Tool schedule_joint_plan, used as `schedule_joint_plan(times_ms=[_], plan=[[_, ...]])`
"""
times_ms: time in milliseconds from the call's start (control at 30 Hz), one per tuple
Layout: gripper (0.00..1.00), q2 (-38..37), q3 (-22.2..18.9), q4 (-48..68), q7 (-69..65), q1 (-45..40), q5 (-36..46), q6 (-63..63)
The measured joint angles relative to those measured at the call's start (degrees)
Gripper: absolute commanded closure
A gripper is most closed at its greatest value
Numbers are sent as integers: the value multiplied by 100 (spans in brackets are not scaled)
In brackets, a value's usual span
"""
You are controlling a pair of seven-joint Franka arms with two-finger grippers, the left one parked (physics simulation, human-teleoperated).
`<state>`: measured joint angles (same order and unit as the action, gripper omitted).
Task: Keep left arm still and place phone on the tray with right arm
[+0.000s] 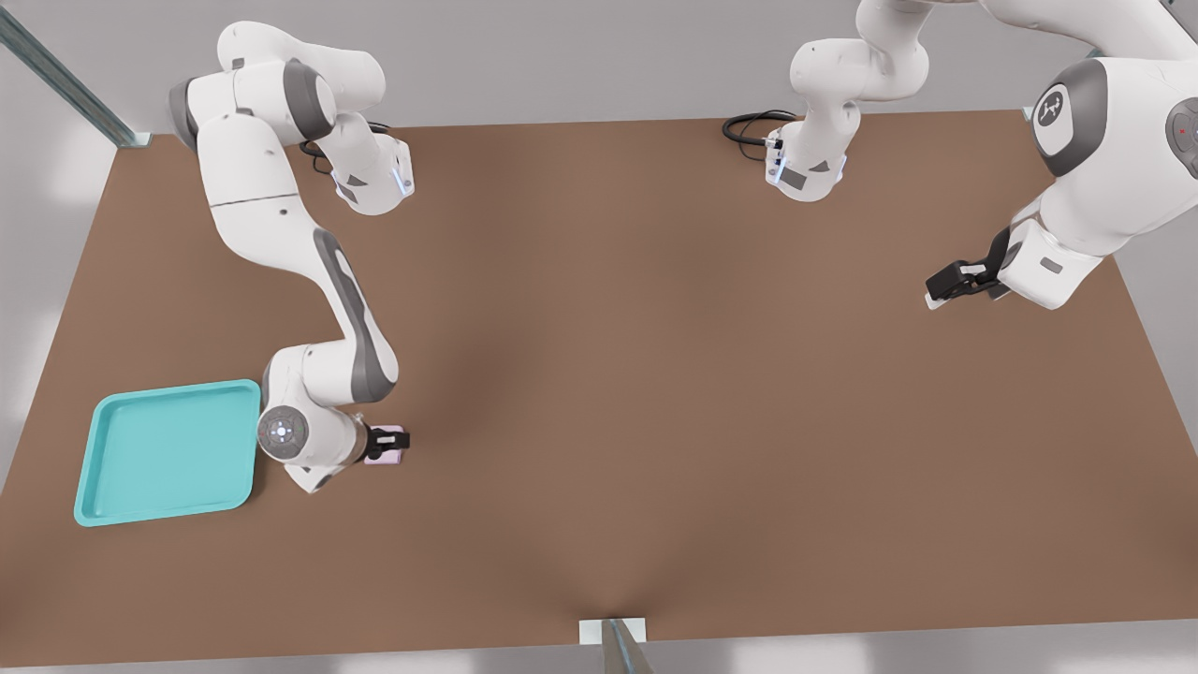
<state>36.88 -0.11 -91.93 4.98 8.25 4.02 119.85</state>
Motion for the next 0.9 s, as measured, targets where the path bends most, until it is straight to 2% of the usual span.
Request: schedule_joint_plan(times_ms=[367, 900], plan=[[0, 407, 2, -104, 71, -128, 86, 413], [0, 522, 2, -187, 54, -218, 67, 700]])
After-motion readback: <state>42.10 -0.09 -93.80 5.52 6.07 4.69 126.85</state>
